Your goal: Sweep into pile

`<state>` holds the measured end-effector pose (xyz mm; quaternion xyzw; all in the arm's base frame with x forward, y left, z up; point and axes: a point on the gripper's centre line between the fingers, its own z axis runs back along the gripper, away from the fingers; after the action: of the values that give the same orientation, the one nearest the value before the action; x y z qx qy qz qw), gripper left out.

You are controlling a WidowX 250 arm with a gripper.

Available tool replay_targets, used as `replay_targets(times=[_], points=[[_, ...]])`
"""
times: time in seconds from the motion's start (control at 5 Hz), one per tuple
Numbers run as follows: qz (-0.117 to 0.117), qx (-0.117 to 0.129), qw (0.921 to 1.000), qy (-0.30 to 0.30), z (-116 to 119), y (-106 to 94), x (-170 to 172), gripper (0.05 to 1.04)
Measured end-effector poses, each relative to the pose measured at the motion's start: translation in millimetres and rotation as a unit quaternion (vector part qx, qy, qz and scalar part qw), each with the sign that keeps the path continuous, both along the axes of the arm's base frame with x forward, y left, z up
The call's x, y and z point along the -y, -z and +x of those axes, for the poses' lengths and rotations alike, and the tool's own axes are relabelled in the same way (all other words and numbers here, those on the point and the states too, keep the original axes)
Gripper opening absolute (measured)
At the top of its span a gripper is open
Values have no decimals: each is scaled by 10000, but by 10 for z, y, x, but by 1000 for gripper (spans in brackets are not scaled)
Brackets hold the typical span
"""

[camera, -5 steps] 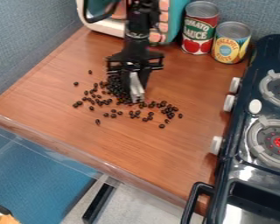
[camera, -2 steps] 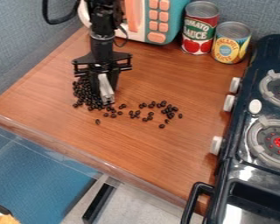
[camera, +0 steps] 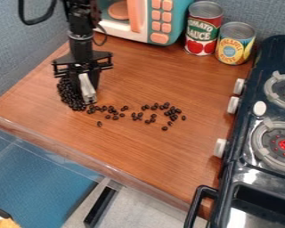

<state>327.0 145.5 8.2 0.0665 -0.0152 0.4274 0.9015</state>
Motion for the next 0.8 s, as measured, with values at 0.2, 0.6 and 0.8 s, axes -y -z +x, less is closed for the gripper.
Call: replay_targets(times=[0.2,0.6,0.8], points=[[-130,30,9999,-2,-66,-30,-22,379],[-961,-71,9953,-17,120,-285,341,378],[-1240,-19,9923,61,242,-455,609,378]])
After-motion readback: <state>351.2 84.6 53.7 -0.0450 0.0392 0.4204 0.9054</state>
